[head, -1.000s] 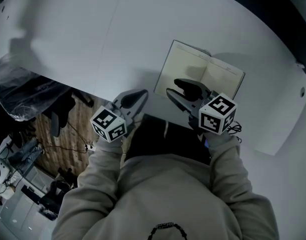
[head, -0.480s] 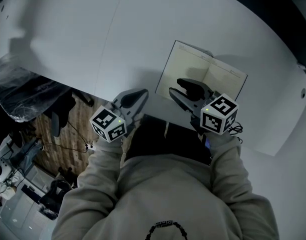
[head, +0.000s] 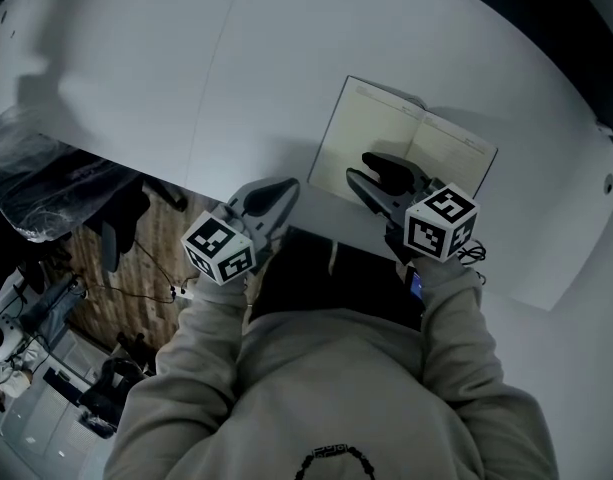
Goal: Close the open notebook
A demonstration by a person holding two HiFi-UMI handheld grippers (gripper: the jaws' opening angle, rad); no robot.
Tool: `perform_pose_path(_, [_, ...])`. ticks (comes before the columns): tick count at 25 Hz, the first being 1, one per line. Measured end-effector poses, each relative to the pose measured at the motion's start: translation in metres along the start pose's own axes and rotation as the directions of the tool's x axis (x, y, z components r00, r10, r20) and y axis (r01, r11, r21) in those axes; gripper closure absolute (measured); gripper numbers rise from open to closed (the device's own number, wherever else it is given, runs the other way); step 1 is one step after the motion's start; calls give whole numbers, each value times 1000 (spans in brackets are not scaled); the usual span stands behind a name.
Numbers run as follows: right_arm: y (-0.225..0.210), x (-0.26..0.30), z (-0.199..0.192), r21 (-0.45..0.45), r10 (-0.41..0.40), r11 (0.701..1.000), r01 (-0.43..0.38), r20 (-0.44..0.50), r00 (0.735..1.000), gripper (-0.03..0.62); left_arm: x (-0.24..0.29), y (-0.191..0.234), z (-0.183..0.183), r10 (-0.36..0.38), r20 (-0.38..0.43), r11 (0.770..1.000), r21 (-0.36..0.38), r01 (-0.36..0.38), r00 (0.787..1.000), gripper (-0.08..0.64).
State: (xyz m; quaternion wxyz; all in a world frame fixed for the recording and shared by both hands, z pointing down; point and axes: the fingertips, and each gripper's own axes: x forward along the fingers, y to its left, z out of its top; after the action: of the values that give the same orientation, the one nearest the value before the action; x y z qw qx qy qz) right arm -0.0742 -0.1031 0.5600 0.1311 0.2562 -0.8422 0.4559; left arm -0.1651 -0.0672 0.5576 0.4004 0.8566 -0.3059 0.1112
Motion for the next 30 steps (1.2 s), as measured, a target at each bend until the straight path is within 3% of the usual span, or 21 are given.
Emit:
perform_pose_path(5, [-24,-7,-14,-8,-83,996,83,-17,996,417,-2,-5,-4,1,-6,1000,1,-1,1000,557])
perform_pose_path(18, [-38,-3,-25,-15,-143,990,143,-73,987,451,7,-23,-10,-23,-4,1000,8,23,1000,557])
perform_pose_path(26, [-30,-10,-17,60,-98,993,101,-59,993,457,-1,-51,16,-53,6,996,75,52,999,557])
perform_pose_path(30, [-17,-14,-10,48,-90,995,92,-51,995,457,-10,-56,31,-51,14,993,105,49,999,557])
